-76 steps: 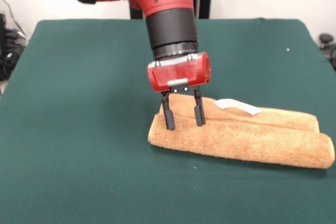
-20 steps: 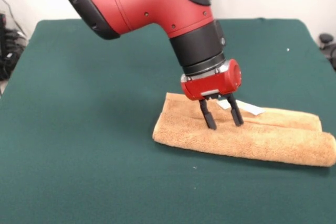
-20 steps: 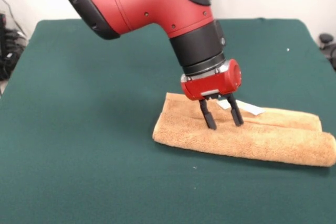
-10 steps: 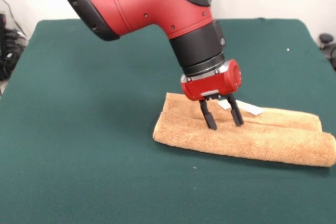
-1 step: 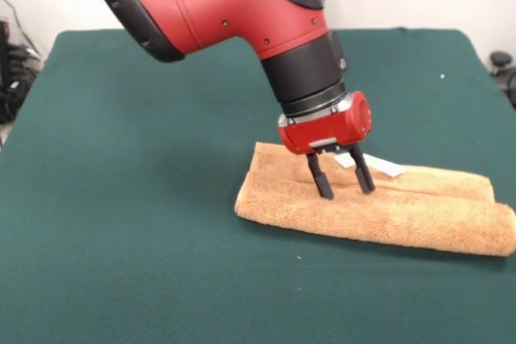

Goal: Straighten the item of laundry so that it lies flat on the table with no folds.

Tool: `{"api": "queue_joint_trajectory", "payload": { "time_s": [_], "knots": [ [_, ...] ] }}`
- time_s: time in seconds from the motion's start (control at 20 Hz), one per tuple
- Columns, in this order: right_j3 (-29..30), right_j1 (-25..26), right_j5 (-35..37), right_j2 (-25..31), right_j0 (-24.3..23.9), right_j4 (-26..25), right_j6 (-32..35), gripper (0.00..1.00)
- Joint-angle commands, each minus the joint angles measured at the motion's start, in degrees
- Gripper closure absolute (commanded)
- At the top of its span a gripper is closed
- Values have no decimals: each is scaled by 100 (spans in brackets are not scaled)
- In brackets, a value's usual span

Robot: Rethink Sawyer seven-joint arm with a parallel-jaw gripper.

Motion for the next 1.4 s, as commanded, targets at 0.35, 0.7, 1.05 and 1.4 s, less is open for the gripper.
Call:
{"api": "queue_joint_trajectory", "payload": {
  "time_s": [0.35,0.7,1.05,1.4],
  "knots": [
    [-238,-409,-1216,-2134,2156,-531,568,0],
    [-388,-498,-1786,-3083,2872,-39,505,0],
    [-218,-488,-1453,-2509,2440,-119,382,0],
    [-287,-421,-1498,-2427,2381,-186,319,0]
  ]
}}
